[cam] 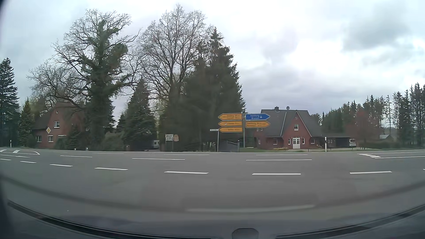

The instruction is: Follow the waypoints while adhering to traffic rules and regulations

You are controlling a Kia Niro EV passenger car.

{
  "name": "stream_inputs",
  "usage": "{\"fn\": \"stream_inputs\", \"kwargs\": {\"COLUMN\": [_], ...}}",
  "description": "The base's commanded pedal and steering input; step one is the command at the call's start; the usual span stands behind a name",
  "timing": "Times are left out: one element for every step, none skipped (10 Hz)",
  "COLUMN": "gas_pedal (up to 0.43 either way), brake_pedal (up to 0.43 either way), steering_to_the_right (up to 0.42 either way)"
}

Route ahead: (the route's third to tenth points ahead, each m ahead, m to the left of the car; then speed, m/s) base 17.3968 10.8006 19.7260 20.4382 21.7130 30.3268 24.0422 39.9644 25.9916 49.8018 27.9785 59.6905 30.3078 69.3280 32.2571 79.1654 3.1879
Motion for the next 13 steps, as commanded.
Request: {"fn": "stream_inputs", "kwargs": {"gas_pedal": [0.000, 0.000, 0.000, 0.000, 0.000, 0.000, 0.000, 0.000, 0.000, 0.000, 0.000, 0.000, 0.000], "brake_pedal": [0.183, 0.189, 0.189, 0.189, 0.189, 0.189, 0.195, 0.201, 0.207, 0.207, 0.207, 0.207, 0.207], "steering_to_the_right": [-0.049, -0.049, -0.049, -0.049, -0.049, -0.049, -0.049, -0.049, -0.049, -0.049, -0.049, -0.049, -0.049]}}
